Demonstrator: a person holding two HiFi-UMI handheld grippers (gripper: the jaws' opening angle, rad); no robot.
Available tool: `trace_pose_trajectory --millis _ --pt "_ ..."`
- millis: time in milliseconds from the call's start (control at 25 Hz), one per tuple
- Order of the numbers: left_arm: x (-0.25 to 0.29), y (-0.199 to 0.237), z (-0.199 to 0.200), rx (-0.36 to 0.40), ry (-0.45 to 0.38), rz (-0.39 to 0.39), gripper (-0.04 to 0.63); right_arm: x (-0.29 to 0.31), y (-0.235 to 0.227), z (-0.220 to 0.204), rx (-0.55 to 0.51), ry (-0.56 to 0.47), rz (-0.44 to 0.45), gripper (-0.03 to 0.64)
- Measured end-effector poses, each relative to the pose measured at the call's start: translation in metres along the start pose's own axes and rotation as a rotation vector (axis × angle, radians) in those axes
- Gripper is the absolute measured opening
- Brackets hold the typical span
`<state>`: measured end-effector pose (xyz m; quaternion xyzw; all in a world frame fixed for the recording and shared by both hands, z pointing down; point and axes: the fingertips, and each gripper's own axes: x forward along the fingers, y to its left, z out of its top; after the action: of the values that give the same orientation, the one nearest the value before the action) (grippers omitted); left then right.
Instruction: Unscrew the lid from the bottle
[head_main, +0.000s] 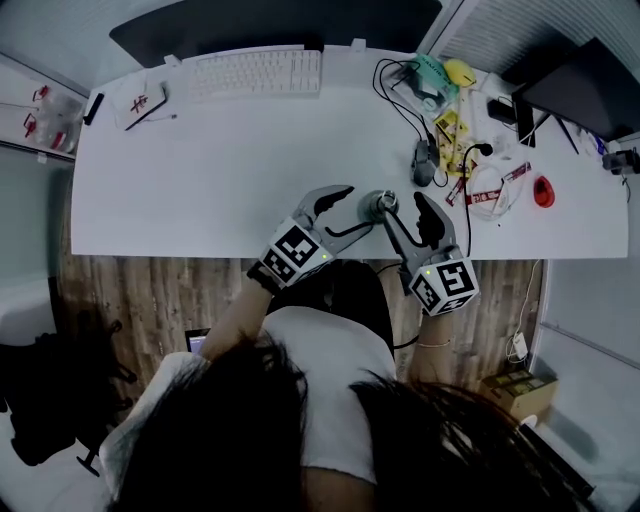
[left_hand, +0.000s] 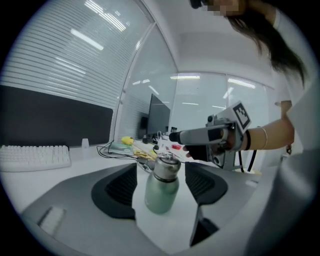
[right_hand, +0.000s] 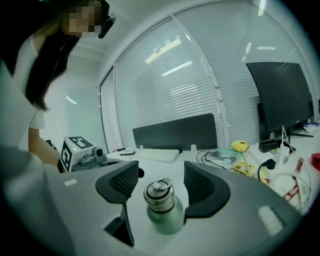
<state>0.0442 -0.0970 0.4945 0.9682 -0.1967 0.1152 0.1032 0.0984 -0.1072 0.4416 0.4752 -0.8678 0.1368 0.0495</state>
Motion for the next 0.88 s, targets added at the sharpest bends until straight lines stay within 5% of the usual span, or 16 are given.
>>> trace_pose_trajectory --millis 600,880 --pt "0.045 -0.003 -0.057 0.084 0.090 -0.213 0.373 0.019 0.003 -0.041 -0.029 0.070 0.110 0.258" --pt "0.057 -0.005 -0.057 0.092 0.085 -0.229 0.370 0.026 0.010 -0.048 -0.043 0.080 0.122 0.258"
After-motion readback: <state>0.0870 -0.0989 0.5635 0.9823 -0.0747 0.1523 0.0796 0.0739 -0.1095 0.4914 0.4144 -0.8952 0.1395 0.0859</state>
